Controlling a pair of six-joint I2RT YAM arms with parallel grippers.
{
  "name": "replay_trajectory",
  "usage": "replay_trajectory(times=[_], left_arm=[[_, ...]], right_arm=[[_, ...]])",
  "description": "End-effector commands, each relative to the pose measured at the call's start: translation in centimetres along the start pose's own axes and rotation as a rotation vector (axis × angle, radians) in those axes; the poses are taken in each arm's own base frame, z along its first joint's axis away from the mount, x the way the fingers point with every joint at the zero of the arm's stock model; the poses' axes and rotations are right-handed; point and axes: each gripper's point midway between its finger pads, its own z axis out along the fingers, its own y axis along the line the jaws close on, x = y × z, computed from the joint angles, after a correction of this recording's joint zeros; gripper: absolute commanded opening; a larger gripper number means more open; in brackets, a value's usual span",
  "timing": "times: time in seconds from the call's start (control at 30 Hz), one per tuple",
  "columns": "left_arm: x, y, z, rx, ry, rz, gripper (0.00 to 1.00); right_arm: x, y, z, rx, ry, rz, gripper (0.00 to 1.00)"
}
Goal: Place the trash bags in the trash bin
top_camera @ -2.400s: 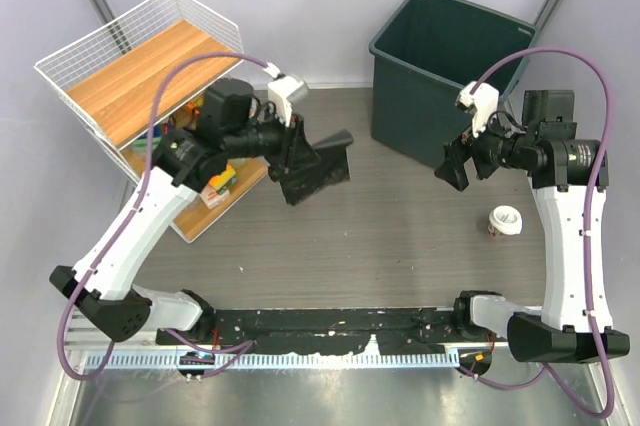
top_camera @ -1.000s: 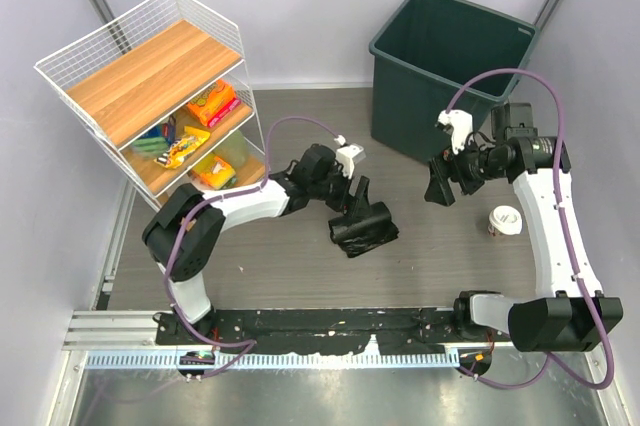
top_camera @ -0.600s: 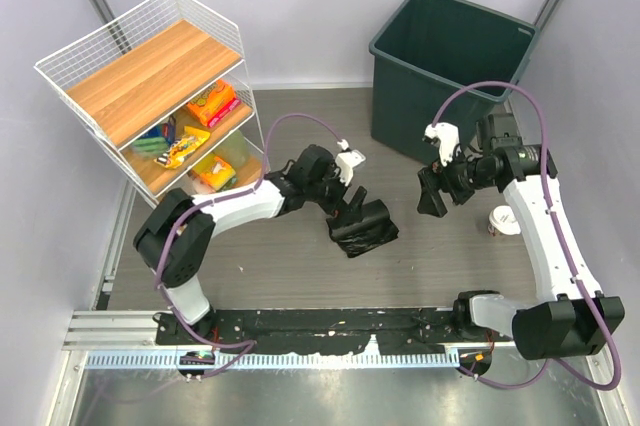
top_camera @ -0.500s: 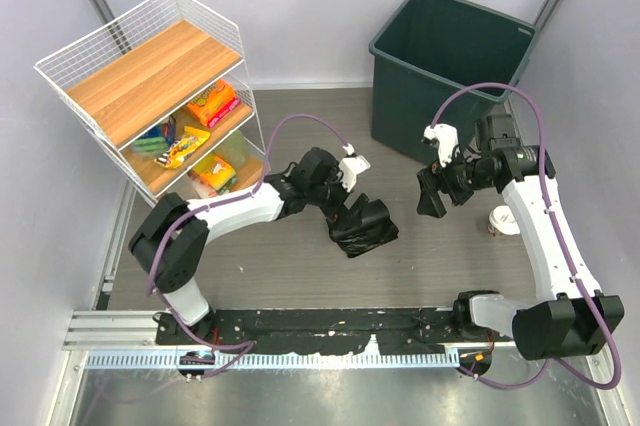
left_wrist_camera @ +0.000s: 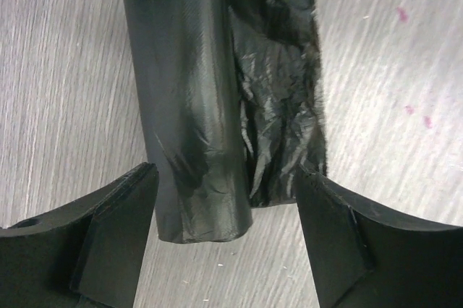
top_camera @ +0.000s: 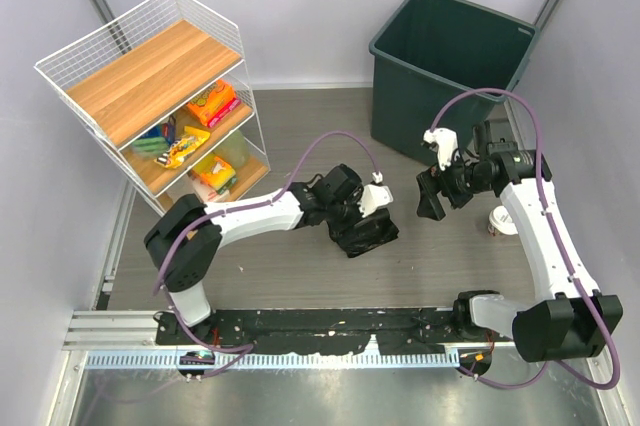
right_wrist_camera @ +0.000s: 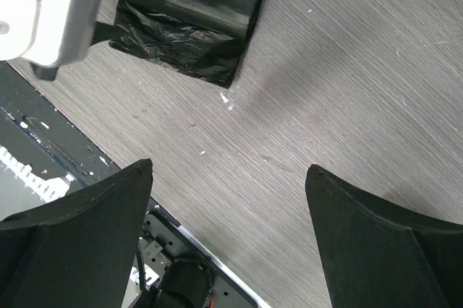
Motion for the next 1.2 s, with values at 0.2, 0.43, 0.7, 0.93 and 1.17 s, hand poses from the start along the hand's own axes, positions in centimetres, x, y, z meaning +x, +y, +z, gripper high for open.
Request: replay_trajectory(times=[0.2,0.43,0.7,0.93,1.17], left_arm=[[0.8,1.6,1.5,-0.057,0.070,0.076,0.77],[2.1,2.0,2.7,-0.068,0.113,0.088,0.71],[2.5,2.2,2.9,-0.075,0.128,0.056,0.45],[1.9,2.7,2.1,-0.038,0.108,-0.079,0.10],[0.2,4.9,0.4,-0.004,-0.014,-0.316,0.00]], right_arm=[[-0.2,0.0,-0.6,0.043,-0.039,-0.028,0.90],[-0.1,-0.1,-0.3,0.040,-0.036,-0.026,0.90],[0.2,-0.1,-0.1,0.037,-0.031,-0.032,0.90],[0.3,-0.3,0.2,0.030,-0.018,-0.033,0.90],[-0.9,-0.6,0.3,0.014,-0.029,-0.025,0.90]])
